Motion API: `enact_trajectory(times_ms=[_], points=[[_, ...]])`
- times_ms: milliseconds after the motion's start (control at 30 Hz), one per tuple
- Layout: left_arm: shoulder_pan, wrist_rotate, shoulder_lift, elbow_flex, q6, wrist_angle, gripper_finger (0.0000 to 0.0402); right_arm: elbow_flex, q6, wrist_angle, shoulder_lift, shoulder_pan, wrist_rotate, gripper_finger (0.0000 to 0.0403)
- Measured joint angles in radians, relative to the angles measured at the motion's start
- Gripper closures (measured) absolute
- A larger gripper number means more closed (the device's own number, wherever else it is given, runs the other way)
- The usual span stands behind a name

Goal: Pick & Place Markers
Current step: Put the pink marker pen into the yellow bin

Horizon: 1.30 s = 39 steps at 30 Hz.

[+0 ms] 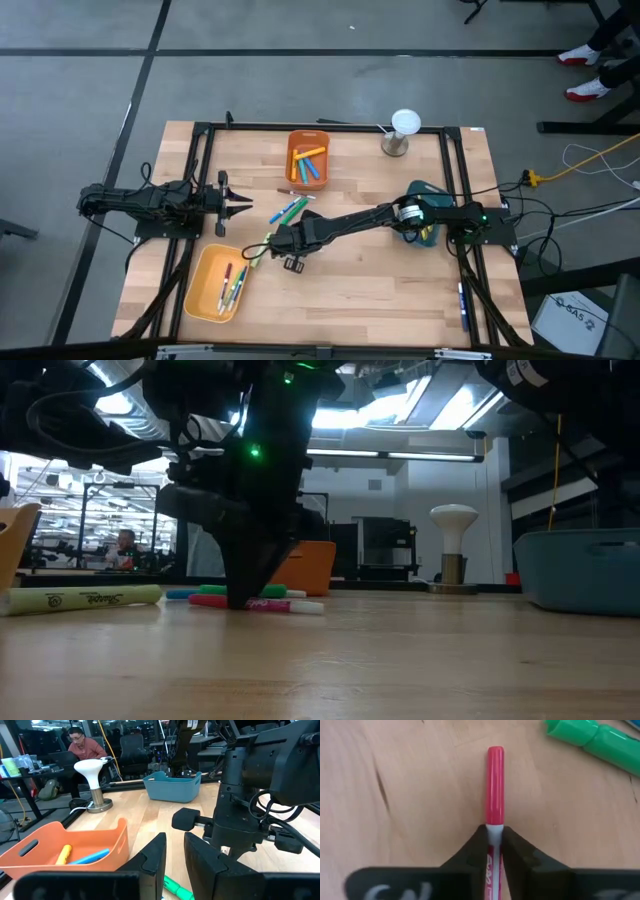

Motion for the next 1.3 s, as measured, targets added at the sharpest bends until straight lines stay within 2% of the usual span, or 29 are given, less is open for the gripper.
enact_trajectory(times_ms=[67, 233, 433, 633, 967, 1100, 1300], points=[[0.0, 0.0, 0.0, 0.0, 0.0, 0.0, 0.0335, 0.0, -0.008, 0.002, 0.0, 0.0, 0.0, 0.0373], [0.0, 0.0, 0.0, 0.0, 0.0, 0.0, 0.0334, -0.002, -0.001, 0.02, 0.0, 0.0, 0.0, 0.0373], [0.0, 0.0, 0.0, 0.0, 0.0, 0.0, 0.0338, -0.002, 0.027, 0.057, 0.001, 0.003, -0.002, 0.0342], [0.0, 0.0, 0.0, 0.0, 0.0, 0.0, 0.0336, -0.002, 0.02, 0.089, 0.001, 0.005, -0.003, 0.0373], [0.0, 0.0, 0.0, 0.0, 0.0, 0.0, 0.0336, -0.002, -0.045, 0.132, 0.002, 0.007, 0.034, 0.0364], [0.0, 0.0, 0.0, 0.0, 0.0, 0.0, 0.0338, -0.002, -0.039, 0.151, 0.003, 0.008, 0.064, 0.0373], [0.0, 0.0, 0.0, 0.0, 0.0, 0.0, 0.0336, -0.001, 0.0, 0.144, 0.003, 0.006, 0.032, 0.0373]])
